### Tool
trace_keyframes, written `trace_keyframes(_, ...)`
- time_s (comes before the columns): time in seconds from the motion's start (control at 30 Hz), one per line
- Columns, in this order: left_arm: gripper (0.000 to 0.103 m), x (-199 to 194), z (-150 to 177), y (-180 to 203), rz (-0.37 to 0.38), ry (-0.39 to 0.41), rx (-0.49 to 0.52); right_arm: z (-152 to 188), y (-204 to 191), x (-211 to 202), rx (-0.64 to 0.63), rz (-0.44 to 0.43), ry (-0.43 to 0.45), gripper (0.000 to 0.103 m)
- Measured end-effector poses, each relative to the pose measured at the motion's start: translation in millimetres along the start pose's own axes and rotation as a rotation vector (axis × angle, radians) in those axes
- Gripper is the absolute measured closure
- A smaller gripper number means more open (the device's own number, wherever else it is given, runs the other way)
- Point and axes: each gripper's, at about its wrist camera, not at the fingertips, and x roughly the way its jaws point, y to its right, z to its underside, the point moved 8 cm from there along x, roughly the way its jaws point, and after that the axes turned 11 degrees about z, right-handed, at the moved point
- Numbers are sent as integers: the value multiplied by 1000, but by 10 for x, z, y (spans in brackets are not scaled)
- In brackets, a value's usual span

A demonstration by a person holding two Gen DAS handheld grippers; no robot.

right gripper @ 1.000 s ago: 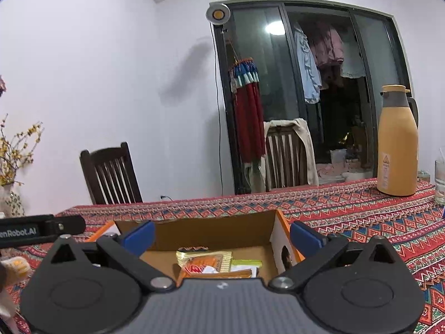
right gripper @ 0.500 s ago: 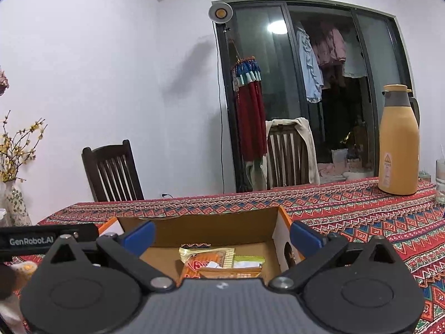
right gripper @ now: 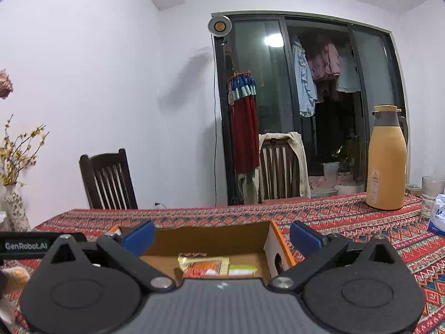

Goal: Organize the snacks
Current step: 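Move both open tools back to the snack pile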

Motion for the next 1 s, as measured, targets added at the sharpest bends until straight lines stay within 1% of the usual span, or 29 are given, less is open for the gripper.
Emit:
trace_keyframes(0.1, 0, -131, 139, -68, -2, -28, 16, 90, -15, -120, -18, 9, -20, 0)
trace_keyframes(0.27, 0, -348, 370, -198, 10, -58, 13, 331, -8, -356, -54, 27, -64, 0)
trace_keyframes(0.43, 0, -495, 631, -250, 29, -95, 33, 650, 47, -557, -86, 38, -137, 0)
trace_keyframes(0.57, 0, -530, 795, -280, 32, -122, 47, 901, 126, -670, -112, 45, -188, 0)
trace_keyframes(0.67, 0, -553, 846, -300, 35, -138, 54, 1023, 209, -747, -117, 72, -218, 0)
trace_keyframes(0.8, 0, -612, 905, -304, 35, -138, 63, 1153, 325, -804, -91, 87, -253, 0)
trace_keyframes(1.0, 0, -611, 1016, -394, 22, -154, 33, 1302, 323, -825, -118, 80, -311, 0)
